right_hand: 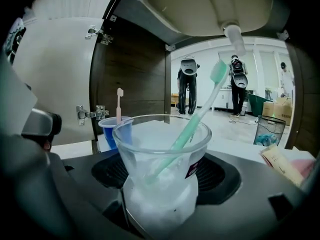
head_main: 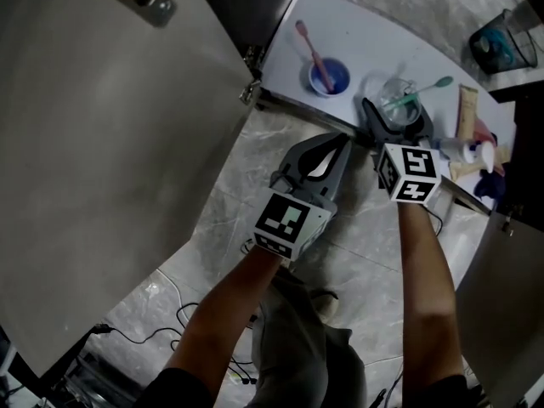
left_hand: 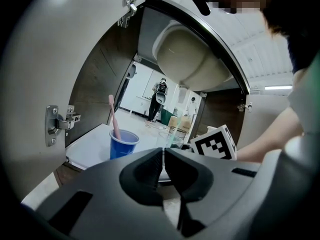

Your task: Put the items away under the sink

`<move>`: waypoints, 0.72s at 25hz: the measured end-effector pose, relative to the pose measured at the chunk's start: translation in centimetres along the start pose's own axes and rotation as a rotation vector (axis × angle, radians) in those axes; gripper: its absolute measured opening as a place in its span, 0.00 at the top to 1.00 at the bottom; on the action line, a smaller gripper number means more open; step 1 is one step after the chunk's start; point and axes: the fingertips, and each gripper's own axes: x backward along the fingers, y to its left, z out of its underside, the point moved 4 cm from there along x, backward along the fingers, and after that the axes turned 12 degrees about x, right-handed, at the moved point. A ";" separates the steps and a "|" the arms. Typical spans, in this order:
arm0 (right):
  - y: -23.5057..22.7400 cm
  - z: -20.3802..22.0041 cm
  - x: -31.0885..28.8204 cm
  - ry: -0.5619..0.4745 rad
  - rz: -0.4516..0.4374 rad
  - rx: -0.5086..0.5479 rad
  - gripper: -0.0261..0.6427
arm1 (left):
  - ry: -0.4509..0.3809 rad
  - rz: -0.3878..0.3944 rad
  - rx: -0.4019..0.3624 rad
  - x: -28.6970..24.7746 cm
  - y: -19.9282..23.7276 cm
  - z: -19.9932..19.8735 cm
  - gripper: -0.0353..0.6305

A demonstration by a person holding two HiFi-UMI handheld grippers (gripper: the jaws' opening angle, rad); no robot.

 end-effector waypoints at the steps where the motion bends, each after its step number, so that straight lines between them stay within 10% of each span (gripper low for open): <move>1: 0.0 0.1 0.0 0.005 -0.003 -0.005 0.45 | -0.003 0.001 0.003 -0.1 0.1 -0.1 0.93; 18: 2.1 0.3 5.6 0.057 0.036 -0.140 0.41 | 0.015 -0.020 0.065 2.7 -1.5 -0.7 0.93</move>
